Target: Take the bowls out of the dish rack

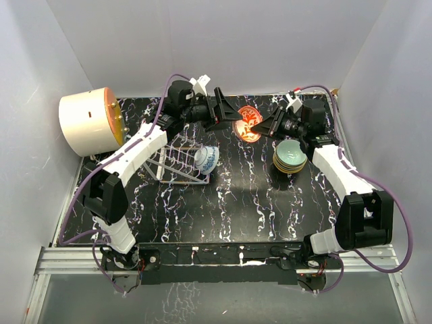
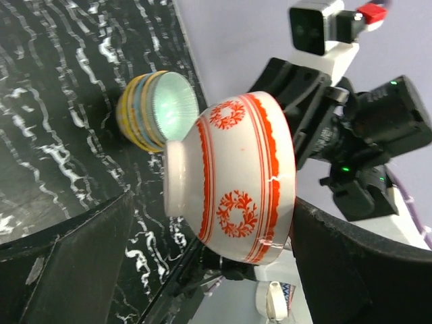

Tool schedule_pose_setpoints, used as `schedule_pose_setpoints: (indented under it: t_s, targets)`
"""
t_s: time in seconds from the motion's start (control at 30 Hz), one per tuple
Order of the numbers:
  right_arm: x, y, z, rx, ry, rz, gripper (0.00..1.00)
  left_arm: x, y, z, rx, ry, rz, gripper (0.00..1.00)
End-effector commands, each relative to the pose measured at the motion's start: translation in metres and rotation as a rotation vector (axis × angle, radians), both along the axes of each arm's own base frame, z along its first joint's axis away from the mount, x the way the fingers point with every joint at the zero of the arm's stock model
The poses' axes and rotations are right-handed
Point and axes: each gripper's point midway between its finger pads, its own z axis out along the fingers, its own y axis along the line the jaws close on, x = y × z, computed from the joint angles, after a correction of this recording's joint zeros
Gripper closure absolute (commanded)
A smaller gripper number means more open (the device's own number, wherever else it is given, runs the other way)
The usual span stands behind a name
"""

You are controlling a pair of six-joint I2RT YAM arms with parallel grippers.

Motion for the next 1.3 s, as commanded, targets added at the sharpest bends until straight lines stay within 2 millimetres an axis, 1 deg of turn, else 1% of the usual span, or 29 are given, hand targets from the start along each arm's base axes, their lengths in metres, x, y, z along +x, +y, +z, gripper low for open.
schedule_pose_setpoints:
  t_s: [0.0,0.1,0.23,0.5,0.57,0.7,0.73,0.77,0.87,0.93,1.1,1.27]
  targets:
    - [0.001,-0.008,0.025,-0.023,-0.095,-0.051,0.92,-0.004,0.027,0.006,0.114,-0.046,0.072,0.08]
    - [0.003,-0.016,0.019,-0.059,-0.073,-0.092,0.92,0.0,0.044,-0.009,0.237,-0.042,0.135,0.08]
    - [0.005,-0.034,0.004,-0.11,-0.011,-0.181,0.92,0.001,0.069,-0.029,0.407,-0.051,0.176,0.08]
    - [0.004,-0.078,-0.028,-0.213,0.124,-0.367,0.92,-0.008,0.104,-0.046,0.61,-0.09,0.2,0.08]
    - [0.003,-0.085,-0.032,-0.228,0.148,-0.392,0.92,-0.012,0.106,-0.049,0.622,-0.086,0.193,0.07]
    - [0.001,-0.105,-0.04,-0.284,0.199,-0.481,0.92,-0.02,0.099,-0.057,0.656,-0.088,0.173,0.07]
    - [0.001,-0.119,-0.042,-0.304,0.216,-0.537,0.92,-0.022,0.099,-0.06,0.671,-0.084,0.171,0.07]
    - [-0.001,-0.129,-0.044,-0.324,0.235,-0.576,0.92,-0.023,0.098,-0.063,0.681,-0.079,0.166,0.07]
    - [-0.007,-0.151,-0.05,-0.379,0.268,-0.656,0.92,-0.029,0.093,-0.067,0.694,-0.069,0.151,0.07]
    - [-0.012,-0.162,-0.055,-0.403,0.292,-0.686,0.93,-0.031,0.093,-0.07,0.698,-0.065,0.146,0.08]
    - [-0.02,-0.185,-0.06,-0.429,0.319,-0.75,0.92,-0.032,0.095,-0.073,0.717,-0.066,0.141,0.07]
    - [-0.025,-0.202,-0.066,-0.478,0.343,-0.797,0.92,-0.032,0.093,-0.076,0.714,-0.058,0.13,0.07]
